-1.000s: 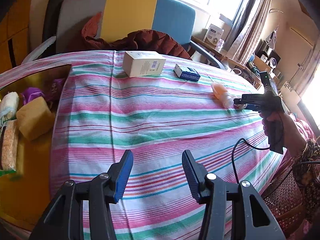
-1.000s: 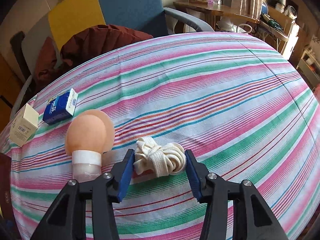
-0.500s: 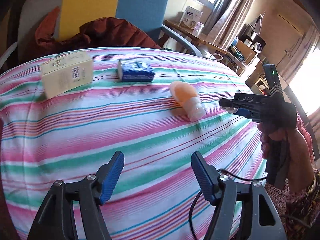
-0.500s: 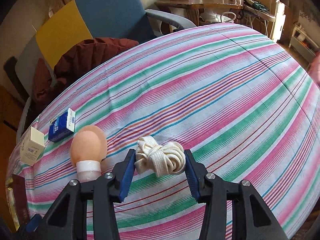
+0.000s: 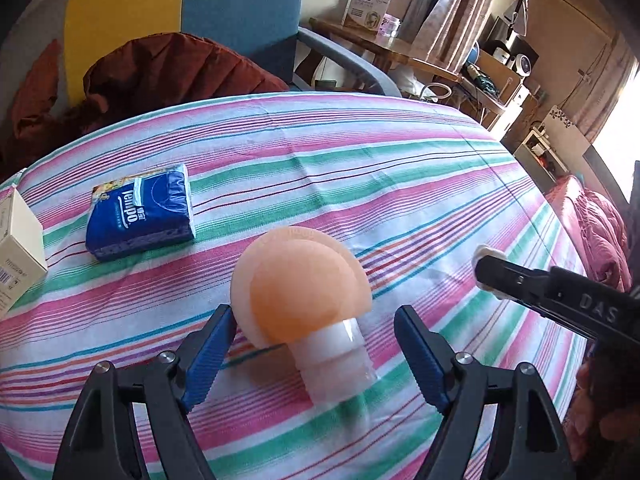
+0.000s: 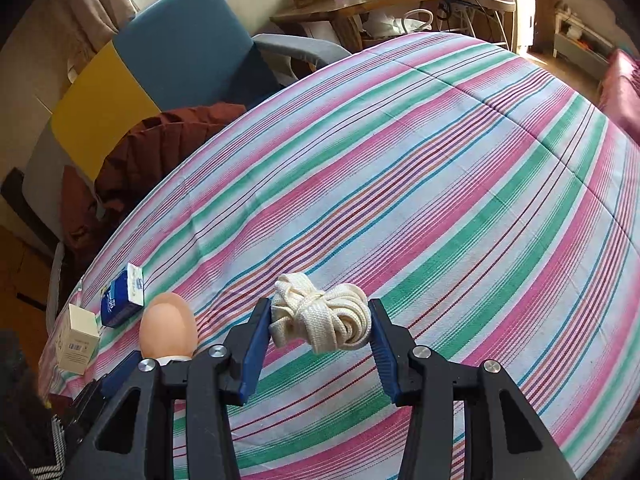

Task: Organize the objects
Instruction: 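Grasp the white rope bundle with the right tool while the left tool grasps the orange bottle, then carry the orange bottle and white rope toward the gold tray with both tools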

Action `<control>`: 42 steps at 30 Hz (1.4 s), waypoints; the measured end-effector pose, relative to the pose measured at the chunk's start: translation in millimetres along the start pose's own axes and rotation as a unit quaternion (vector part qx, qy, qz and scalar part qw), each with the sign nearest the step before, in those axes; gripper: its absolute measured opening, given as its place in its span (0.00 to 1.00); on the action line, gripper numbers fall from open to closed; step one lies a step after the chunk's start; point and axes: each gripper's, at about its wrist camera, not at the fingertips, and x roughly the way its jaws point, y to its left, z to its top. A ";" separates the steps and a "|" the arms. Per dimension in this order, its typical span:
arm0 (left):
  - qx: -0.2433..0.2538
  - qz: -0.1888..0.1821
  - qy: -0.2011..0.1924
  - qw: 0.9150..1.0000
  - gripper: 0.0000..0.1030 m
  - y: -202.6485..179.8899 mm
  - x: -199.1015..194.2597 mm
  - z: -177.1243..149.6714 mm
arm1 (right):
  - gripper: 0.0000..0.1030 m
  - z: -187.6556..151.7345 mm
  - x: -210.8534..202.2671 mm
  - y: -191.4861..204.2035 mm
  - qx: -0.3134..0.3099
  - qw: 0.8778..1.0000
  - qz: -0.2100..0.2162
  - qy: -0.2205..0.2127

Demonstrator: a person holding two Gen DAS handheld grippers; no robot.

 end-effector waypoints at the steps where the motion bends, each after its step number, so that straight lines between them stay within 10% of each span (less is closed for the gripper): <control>1: 0.000 0.010 0.005 1.000 0.80 1.1 5.9 0.0 | 0.47 -0.1 0.9 0.9 0.000 1.000 0.002 0.001; 10: 0.067 0.003 -0.052 0.996 0.71 4.4 0.1 -12.8 | 0.47 -3.1 7.7 8.4 -0.006 1.000 0.011 0.008; 28: -0.037 0.008 -0.131 0.991 0.63 80.2 -70.4 -76.6 | 0.47 -24.1 12.1 48.6 -0.076 0.995 0.063 0.019; 42: -0.073 0.006 -0.150 0.986 0.63 114.9 -117.8 -130.5 | 0.47 -80.4 -0.5 124.7 -0.222 0.967 0.122 0.002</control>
